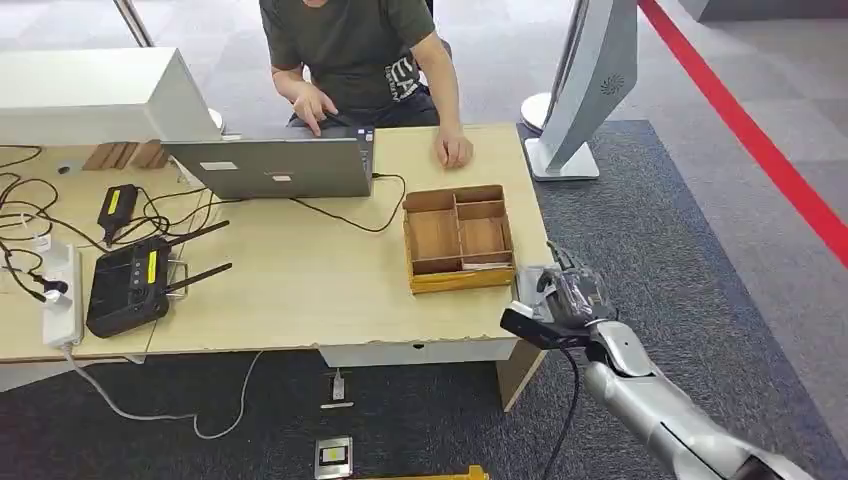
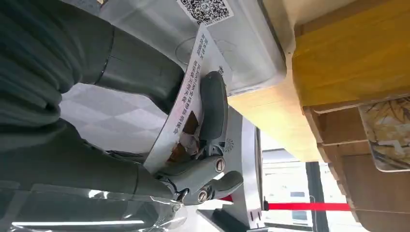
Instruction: Pass the card to the sensor for recognition and then transmit it.
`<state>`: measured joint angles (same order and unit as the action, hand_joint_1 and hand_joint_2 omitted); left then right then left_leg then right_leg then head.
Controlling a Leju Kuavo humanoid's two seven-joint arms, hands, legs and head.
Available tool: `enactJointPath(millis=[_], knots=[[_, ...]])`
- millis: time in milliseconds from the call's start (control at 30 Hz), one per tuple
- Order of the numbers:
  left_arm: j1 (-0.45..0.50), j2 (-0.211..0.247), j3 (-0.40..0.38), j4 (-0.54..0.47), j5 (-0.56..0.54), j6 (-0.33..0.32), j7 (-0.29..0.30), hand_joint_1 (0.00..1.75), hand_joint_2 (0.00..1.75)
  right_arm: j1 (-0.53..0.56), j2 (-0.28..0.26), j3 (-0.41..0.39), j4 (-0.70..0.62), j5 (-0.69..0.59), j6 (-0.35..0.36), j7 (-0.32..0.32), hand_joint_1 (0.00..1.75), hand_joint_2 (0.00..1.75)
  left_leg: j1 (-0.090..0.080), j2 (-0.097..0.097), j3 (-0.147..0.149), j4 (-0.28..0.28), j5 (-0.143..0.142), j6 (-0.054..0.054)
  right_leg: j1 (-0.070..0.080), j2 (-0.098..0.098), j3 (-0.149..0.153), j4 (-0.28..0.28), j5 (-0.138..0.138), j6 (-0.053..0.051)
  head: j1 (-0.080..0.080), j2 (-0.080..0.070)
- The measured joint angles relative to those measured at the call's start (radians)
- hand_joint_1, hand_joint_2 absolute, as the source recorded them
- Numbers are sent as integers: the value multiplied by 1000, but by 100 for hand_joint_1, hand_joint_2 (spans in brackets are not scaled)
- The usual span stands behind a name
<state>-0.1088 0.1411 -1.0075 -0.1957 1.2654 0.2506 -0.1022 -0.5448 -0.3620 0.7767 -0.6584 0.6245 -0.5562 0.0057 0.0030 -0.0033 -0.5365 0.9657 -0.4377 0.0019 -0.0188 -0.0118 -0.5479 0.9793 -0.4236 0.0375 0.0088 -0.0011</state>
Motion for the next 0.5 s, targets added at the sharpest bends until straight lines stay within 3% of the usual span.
enactJointPath(millis=[267,500], knots=[[0,0,0,0,-3,-9,-6,0,0,-6,1,0,11,0,-21,-9,175,175,0,0,1,0,0,0,0,0,2,0,0,0,0,0],[1,0,0,0,-4,-18,-14,0,0,-31,-23,0,-17,30,-10,22,175,175,0,0,1,0,0,0,0,0,2,0,0,0,0,0]])
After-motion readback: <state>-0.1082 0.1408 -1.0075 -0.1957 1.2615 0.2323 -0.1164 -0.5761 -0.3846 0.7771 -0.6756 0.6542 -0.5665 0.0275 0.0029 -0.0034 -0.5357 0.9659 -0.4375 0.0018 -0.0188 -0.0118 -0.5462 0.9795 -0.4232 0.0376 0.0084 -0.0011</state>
